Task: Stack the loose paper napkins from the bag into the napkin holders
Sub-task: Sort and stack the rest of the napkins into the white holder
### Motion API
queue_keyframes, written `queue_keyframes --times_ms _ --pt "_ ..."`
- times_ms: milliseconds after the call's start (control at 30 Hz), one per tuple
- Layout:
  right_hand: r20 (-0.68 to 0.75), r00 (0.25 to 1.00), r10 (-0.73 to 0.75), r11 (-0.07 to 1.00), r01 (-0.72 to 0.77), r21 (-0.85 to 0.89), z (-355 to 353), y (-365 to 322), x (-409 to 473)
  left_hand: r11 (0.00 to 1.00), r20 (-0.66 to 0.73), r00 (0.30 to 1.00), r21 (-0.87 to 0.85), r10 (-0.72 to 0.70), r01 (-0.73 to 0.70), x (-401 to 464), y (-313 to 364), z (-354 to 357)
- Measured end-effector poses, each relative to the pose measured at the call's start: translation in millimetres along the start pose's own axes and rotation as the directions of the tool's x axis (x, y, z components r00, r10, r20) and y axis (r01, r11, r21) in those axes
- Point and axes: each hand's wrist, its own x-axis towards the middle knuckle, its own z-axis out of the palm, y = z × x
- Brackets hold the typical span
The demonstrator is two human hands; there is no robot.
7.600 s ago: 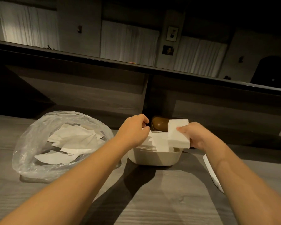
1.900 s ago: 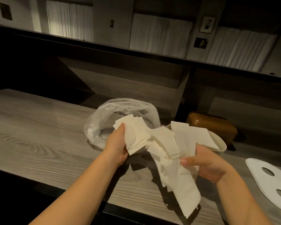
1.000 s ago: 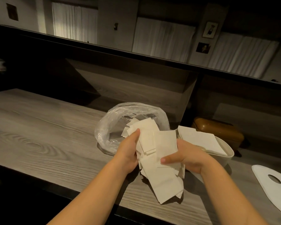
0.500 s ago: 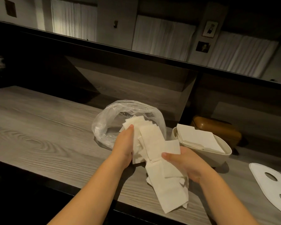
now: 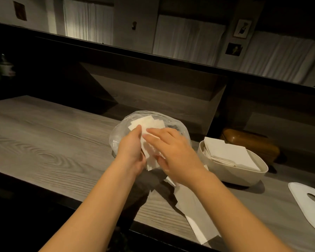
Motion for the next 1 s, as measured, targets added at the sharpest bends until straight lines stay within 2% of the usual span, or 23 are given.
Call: queue_keyframes --times_ms 133,233,400,467,500,567,633,700,733,767,833,900,967,1000 --pt "-0.148 0.984 -0.095 0.995 0.100 0.029 15.1 5.6 8.4 0.998 0.021 0.998 -0.013 -0.061 0.061 0.0 9.8 -8.0" --pt "-0.136 0.980 -0.148 0.983 0.160 0.085 20.4 6.7 5.7 0.996 0.019 0.996 -0.037 -0.082 0.083 0.5 12.6 -12.5" --pt "-0.176 0.977 -0.124 0.985 0.142 0.099 28.2 16.8 -5.4 0.997 0.029 0.998 -0.066 -0.048 0.050 9.7 12.7 -20.0" --pt "-0.192 0.981 0.001 0.977 0.040 0.209 25.3 17.9 -10.0 0.996 0.053 0.996 -0.054 -0.069 0.072 11.2 13.0 -22.8" --pt "-0.221 0.963 0.151 0.942 -0.072 0.328 21.5 15.9 -9.1 0.997 0.054 0.996 -0.032 -0.074 0.076 11.6 12.7 -24.7" --pt "-0.196 0.839 0.508 0.755 -0.325 0.569 10.2 12.2 0.8 0.995 0.039 0.995 0.046 -0.087 0.085 12.5 11.4 -29.6" --pt "0.070 0.699 0.712 0.473 -0.551 0.687 3.6 10.2 17.1 0.992 0.052 0.996 0.102 -0.078 0.073 10.9 8.8 -31.5" --pt "0.413 0.573 0.708 0.164 -0.702 0.693 1.7 3.0 31.0 0.989 0.064 0.995 0.136 -0.073 0.063 7.1 5.2 -30.6" --pt "0.535 0.518 0.667 0.027 -0.735 0.678 2.3 -2.6 35.7 0.986 0.070 0.994 0.148 -0.082 0.071 4.2 3.1 -29.2" --pt "0.614 0.489 0.620 -0.061 -0.750 0.659 2.4 -9.0 38.5 0.982 0.079 0.992 0.168 -0.099 0.085 1.6 0.6 -27.6" --pt "0.644 0.494 0.584 -0.063 -0.764 0.643 4.7 -14.4 40.7 0.974 0.096 0.986 0.195 -0.139 0.119 -2.1 -4.0 -26.0" --pt "0.552 0.546 0.631 0.039 -0.732 0.680 0.9 -10.8 38.7 0.978 0.073 0.984 0.142 -0.162 0.151 0.1 -4.7 -28.5" --pt "0.372 0.584 0.721 0.247 -0.719 0.649 -6.5 5.1 30.9 0.984 0.010 0.987 0.076 -0.162 0.161 6.5 -3.2 -34.9" --pt "0.281 0.594 0.754 0.380 -0.743 0.551 -10.5 17.4 24.3 0.986 -0.019 0.988 0.065 -0.155 0.156 9.4 -2.2 -37.9"
